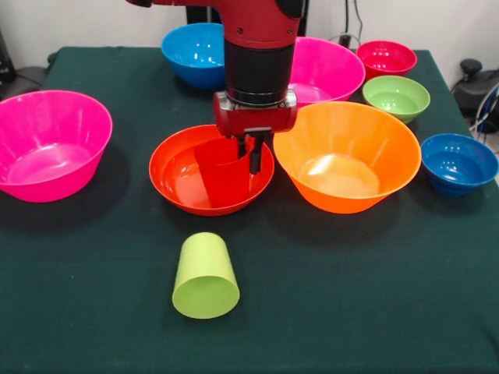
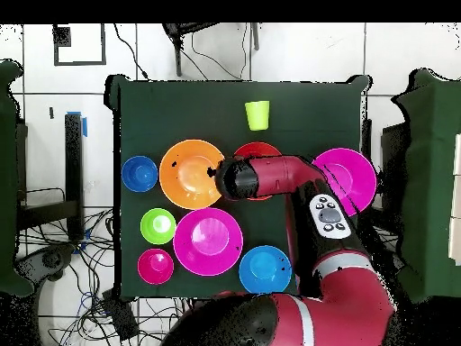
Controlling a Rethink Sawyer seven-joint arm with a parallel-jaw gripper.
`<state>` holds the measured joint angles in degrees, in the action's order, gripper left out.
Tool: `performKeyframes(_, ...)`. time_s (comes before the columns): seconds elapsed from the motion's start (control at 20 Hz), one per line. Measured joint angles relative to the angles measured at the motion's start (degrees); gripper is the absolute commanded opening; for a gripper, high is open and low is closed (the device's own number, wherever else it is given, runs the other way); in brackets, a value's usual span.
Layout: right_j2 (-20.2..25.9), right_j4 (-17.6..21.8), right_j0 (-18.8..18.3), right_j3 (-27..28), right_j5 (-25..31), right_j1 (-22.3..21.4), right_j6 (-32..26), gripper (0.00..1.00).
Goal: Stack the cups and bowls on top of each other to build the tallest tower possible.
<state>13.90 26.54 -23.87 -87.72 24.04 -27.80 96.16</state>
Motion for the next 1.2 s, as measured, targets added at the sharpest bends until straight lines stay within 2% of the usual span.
performKeyframes(0.45,0.3,-0.4,-4.0,-1.1,-2.1,-0.5,0.0,0.00)
performKeyframes(1.2,0.4,-0.4,-4.2,-1.2,-2.1,-1.0,0.0,0.00)
